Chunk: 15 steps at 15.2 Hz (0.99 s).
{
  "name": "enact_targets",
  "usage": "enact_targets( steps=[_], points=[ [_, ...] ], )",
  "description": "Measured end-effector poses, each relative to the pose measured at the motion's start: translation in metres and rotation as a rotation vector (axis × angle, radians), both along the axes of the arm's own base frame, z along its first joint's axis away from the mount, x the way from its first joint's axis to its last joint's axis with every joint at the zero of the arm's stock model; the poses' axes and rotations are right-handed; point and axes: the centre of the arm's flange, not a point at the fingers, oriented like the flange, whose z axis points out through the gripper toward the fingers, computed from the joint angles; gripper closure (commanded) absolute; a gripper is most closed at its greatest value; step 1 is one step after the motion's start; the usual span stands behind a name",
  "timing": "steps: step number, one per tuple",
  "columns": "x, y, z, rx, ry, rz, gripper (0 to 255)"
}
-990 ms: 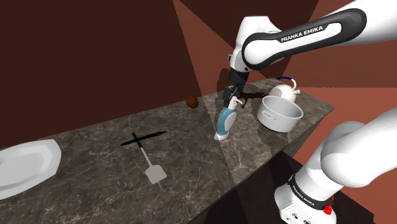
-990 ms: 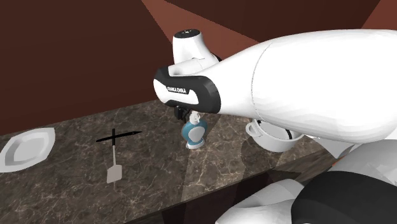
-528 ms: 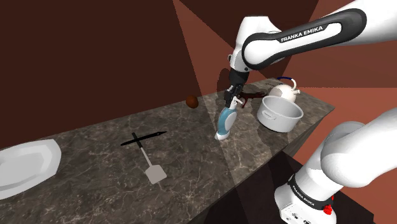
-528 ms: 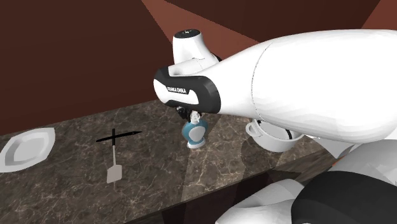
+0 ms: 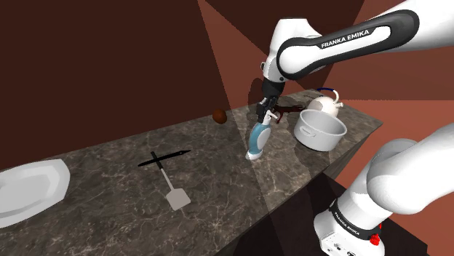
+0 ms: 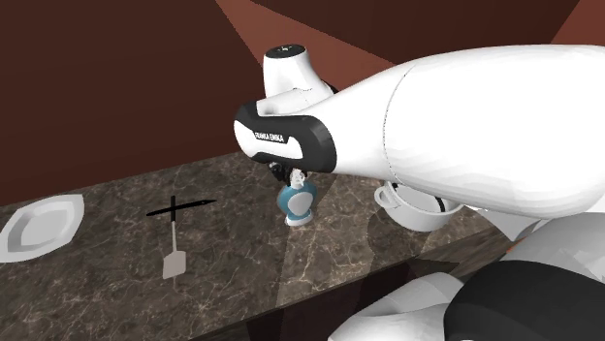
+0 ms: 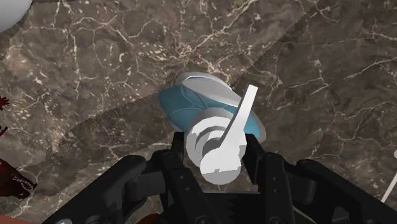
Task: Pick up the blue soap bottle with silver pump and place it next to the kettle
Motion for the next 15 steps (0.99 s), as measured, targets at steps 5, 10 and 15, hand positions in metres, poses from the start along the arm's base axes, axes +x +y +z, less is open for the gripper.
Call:
enact_targets(
  steps=[5, 10, 15],
  points=[
    [0.000, 0.001, 0.021, 0.000, 0.001, 0.000, 255],
    [0.001, 0.000, 0.047, 0.000, 0.001, 0.000, 255],
    [0.000, 0.000, 0.073, 0.000, 0.001, 0.000, 255]
  ],
)
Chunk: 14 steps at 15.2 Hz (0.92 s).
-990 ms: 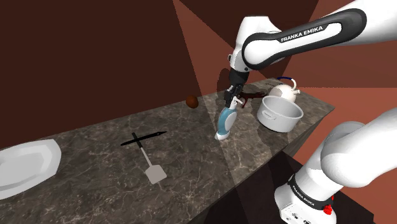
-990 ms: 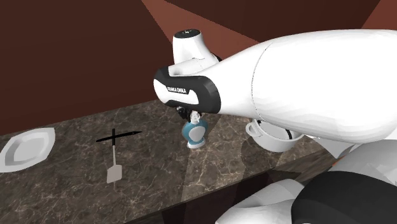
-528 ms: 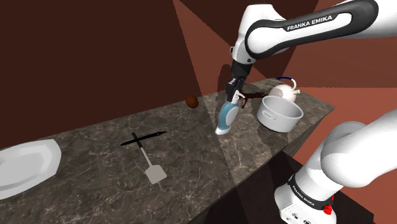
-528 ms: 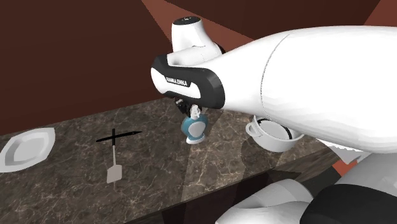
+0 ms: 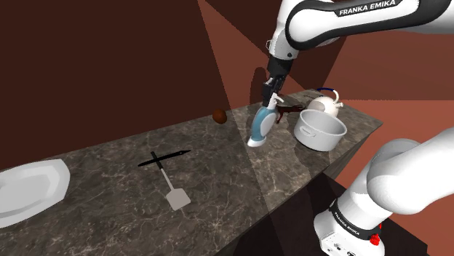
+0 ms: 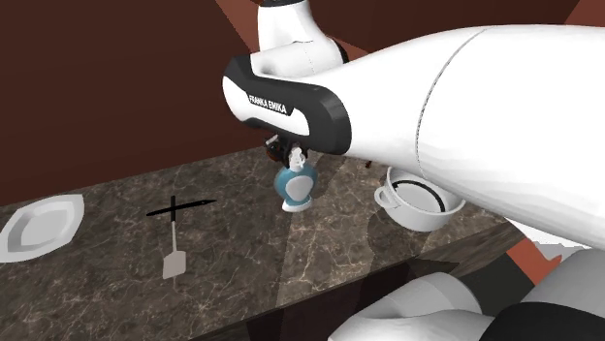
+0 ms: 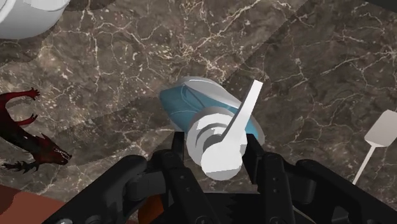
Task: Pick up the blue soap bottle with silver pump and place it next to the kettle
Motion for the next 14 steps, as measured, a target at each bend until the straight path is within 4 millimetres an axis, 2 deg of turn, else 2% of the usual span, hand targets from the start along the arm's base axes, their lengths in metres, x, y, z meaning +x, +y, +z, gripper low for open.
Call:
enact_targets(
  steps=[14],
  points=[
    [0.002, 0.000, 0.074, 0.000, 0.000, 0.000, 255]
  ],
)
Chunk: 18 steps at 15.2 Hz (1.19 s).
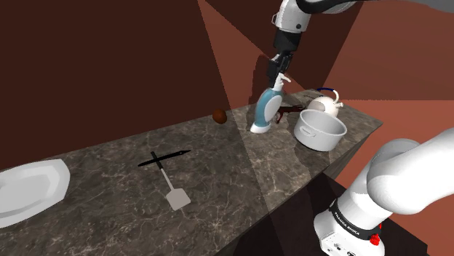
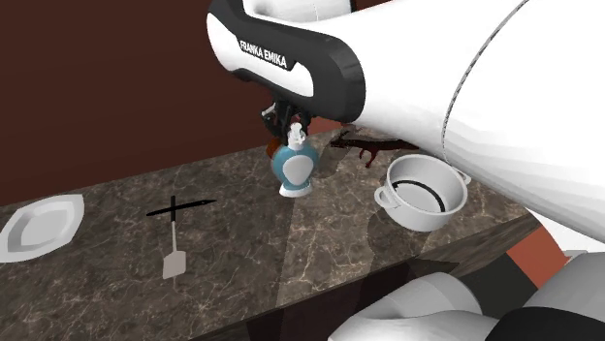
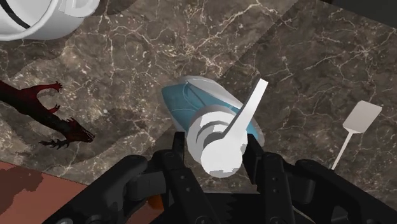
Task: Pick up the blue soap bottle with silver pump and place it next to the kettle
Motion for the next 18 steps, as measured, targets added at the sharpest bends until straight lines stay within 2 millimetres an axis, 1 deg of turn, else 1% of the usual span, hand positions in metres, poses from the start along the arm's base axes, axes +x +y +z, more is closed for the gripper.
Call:
enact_targets(
  steps=[18],
  points=[
    [-0.001, 0.001, 0.095, 0.000, 0.000, 0.000, 255]
  ],
)
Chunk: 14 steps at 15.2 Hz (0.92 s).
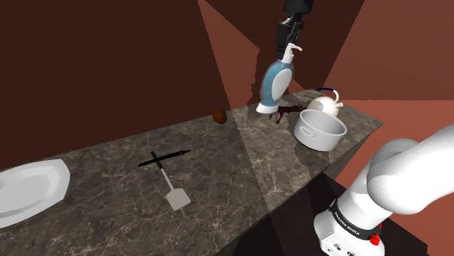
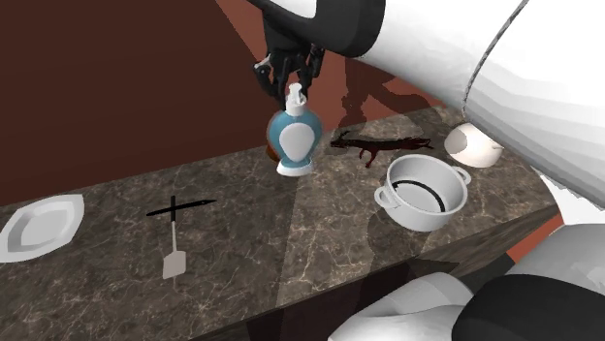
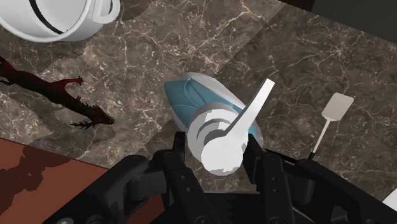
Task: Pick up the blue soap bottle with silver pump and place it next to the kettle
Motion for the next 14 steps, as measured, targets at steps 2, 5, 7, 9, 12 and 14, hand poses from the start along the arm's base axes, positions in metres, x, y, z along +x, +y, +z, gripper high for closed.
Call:
enact_targets(
  steps=[2, 5, 7, 9, 12, 14],
  points=[
    [-0.001, 0.000, 0.011, 0.000, 0.000, 0.000, 255],
    [-0.001, -0.001, 0.026, 0.000, 0.000, 0.000, 255],
    [0.001, 0.000, 0.037, 0.000, 0.000, 0.000, 255],
    [0.000, -0.001, 0.046, 0.000, 0.000, 0.000, 255],
    [0.000, -0.002, 0.063, 0.000, 0.000, 0.000, 255],
    [-0.002, -0.007, 0.068, 0.000, 0.000, 0.000, 255]
  ],
)
